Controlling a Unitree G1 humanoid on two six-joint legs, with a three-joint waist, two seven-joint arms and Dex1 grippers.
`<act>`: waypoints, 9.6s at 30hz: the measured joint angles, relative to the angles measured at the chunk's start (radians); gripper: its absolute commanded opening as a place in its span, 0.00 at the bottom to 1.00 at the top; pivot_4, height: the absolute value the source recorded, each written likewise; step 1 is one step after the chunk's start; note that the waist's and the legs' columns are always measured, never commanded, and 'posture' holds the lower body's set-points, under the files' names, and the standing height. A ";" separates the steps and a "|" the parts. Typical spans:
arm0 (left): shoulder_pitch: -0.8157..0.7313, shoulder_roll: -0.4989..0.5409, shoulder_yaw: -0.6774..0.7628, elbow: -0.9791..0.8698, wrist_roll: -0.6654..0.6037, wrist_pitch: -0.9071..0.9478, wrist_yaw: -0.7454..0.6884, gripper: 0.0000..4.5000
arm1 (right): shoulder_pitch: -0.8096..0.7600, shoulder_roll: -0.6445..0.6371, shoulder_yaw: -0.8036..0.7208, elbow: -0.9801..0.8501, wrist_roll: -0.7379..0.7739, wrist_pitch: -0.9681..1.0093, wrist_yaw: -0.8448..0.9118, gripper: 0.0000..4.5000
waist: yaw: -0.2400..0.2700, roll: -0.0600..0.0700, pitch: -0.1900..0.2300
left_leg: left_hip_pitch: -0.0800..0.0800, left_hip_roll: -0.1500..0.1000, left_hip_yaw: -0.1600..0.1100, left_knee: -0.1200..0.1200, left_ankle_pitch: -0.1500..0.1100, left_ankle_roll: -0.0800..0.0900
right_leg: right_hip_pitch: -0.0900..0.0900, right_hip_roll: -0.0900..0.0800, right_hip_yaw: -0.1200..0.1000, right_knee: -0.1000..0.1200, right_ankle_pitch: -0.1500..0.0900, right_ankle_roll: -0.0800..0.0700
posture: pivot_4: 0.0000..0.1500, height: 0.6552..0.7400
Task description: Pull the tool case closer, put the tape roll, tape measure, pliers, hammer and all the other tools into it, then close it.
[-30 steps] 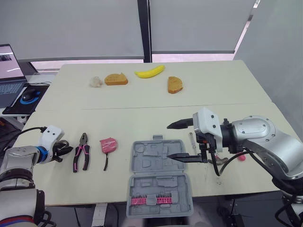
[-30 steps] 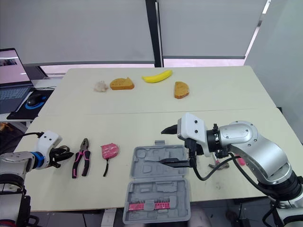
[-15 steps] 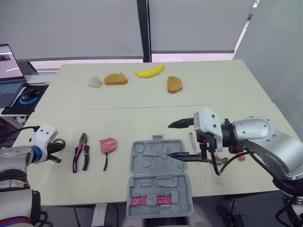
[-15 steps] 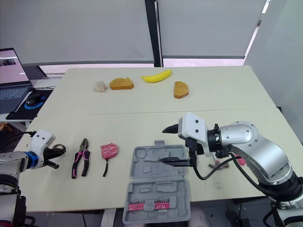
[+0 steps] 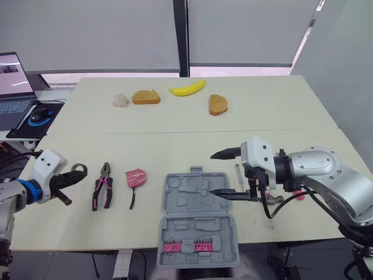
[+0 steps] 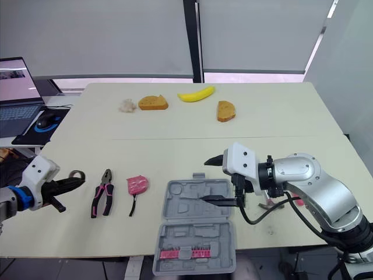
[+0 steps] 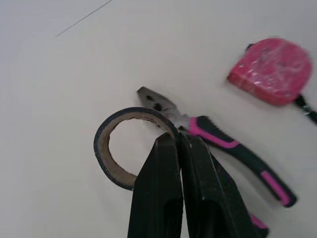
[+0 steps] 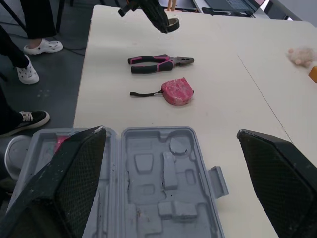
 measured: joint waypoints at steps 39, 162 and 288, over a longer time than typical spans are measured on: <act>-0.316 -0.323 -0.498 -0.098 0.060 0.245 -0.033 0.00 | 0.196 -0.021 0.047 -0.150 -0.100 0.119 -0.209 1.00 | -0.006 0.000 0.001 | 0.002 0.000 0.000 0.001 0.000 0.000 | 0.005 0.002 -0.001 -0.001 0.000 0.000 | 1.00 1.00; 0.514 -0.250 0.423 -0.063 -0.070 -0.018 0.087 0.99 | 1.071 0.108 -0.769 0.206 -0.176 -0.474 -0.066 1.00 | 0.043 0.001 -0.002 | 0.004 0.005 0.002 -0.002 -0.001 0.002 | 0.008 0.002 0.000 -0.016 0.001 0.002 | 1.00 1.00; 0.481 -0.575 -0.147 -0.606 0.140 0.179 0.678 0.01 | 0.163 -0.113 -0.107 0.100 0.012 -0.165 0.229 1.00 | 0.044 0.003 0.000 | 0.002 0.004 0.004 0.001 -0.003 0.004 | 0.010 0.004 0.003 -0.017 0.005 0.006 | 1.00 1.00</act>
